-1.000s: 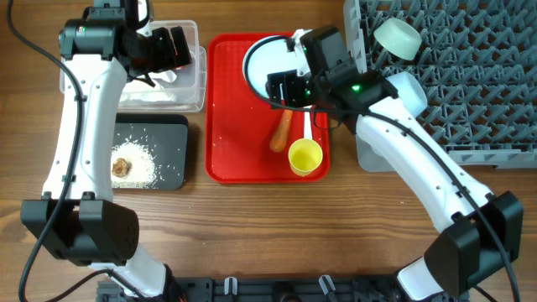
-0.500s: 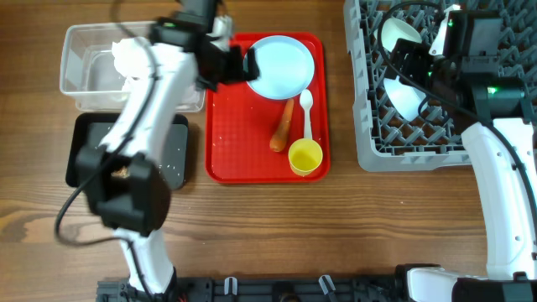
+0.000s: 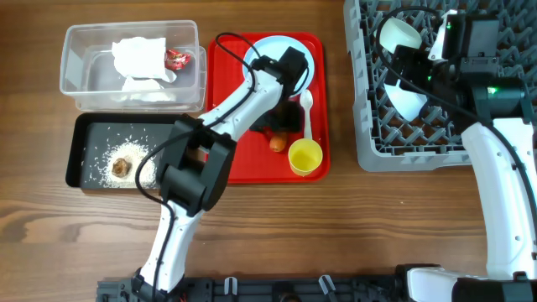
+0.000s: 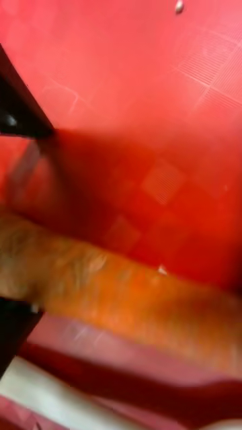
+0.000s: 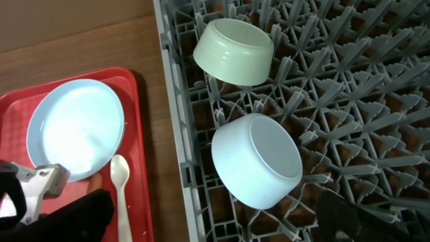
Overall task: Sort waste into correct bins and load items into the dishwasher rack
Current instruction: 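Grasp the orange carrot with the left gripper and drop it on the black tray, then swing the left gripper back over the red tray toward the yellow cup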
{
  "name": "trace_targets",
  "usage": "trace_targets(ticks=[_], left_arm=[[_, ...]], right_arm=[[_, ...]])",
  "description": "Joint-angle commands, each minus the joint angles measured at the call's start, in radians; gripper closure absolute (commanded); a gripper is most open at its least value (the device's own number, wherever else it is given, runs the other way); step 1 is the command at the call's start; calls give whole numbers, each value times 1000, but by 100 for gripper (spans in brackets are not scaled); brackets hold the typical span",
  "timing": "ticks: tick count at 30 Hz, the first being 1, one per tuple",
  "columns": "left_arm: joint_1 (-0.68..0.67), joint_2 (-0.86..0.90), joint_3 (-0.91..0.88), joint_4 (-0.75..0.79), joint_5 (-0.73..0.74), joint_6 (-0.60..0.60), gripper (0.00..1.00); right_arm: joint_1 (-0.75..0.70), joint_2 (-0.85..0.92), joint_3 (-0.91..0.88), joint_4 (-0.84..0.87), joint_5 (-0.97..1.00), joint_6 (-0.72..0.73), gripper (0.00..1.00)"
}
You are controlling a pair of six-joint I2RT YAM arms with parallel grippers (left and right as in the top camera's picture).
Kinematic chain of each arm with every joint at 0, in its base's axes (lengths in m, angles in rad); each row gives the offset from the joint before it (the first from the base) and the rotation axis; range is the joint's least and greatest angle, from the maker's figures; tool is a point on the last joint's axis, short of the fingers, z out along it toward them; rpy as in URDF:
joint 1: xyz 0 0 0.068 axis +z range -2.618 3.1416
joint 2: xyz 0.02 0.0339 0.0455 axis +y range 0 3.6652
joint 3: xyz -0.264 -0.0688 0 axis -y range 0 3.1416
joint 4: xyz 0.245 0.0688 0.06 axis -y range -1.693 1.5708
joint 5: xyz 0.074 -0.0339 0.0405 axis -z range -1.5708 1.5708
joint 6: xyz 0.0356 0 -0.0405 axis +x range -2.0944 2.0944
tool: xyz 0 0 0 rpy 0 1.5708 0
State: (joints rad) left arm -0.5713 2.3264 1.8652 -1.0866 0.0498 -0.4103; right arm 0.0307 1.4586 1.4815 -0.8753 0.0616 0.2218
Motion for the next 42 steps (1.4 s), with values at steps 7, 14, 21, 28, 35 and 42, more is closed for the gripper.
trace_targets(ticks=[7, 14, 21, 28, 35, 42], left_arm=[[4, 27, -29, -34, -18, -24, 76], [79, -80, 2, -172, -18, -24, 91], [200, -343, 2, -264, -19, -17, 91], [461, -644, 2, -437, -235, -98, 91], [790, -668, -112, -581, -460, -668, 92], [822, -659, -558, -71, -187, -727, 92]], right_arm=[[0, -2, 5, -1, 21, -13, 0], [0, -2, 5, -1, 18, -10, 0], [0, 5, 4, -1, 17, -10, 0], [0, 8, 4, 3, 6, -9, 0], [0, 8, 4, 30, 6, -10, 0], [0, 8, 4, 28, 6, -11, 0]])
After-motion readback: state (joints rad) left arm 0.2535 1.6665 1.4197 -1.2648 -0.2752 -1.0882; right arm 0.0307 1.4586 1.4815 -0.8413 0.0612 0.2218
